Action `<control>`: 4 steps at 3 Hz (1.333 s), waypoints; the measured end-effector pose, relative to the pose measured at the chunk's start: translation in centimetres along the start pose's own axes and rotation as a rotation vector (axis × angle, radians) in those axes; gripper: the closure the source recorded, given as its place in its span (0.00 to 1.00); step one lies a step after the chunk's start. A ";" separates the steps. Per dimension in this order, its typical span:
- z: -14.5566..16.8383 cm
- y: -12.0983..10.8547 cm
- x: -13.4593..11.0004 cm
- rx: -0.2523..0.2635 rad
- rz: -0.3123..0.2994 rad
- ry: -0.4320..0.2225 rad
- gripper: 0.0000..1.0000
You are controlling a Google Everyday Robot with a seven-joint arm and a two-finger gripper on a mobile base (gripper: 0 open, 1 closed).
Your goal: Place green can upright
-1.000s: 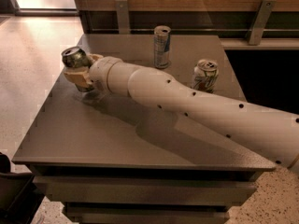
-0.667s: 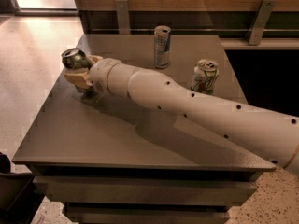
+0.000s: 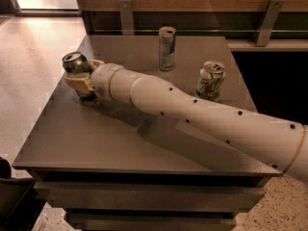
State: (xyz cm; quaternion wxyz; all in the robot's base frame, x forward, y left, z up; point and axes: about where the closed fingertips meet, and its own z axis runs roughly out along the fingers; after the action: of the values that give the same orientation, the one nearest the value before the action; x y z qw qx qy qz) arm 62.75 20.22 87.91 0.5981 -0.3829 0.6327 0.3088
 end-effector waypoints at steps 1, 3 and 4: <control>0.4 0.3 1.0 -0.003 0.018 -0.009 1.00; 0.3 0.2 0.7 -0.003 0.018 -0.009 0.84; 0.3 0.2 0.7 -0.003 0.018 -0.009 0.60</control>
Offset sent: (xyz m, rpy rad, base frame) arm -0.0017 0.0010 -0.0386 0.0709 0.0435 -0.0223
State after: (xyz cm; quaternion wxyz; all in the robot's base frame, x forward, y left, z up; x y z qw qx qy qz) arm 62.72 20.56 87.18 0.5976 -0.3767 0.6329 0.3169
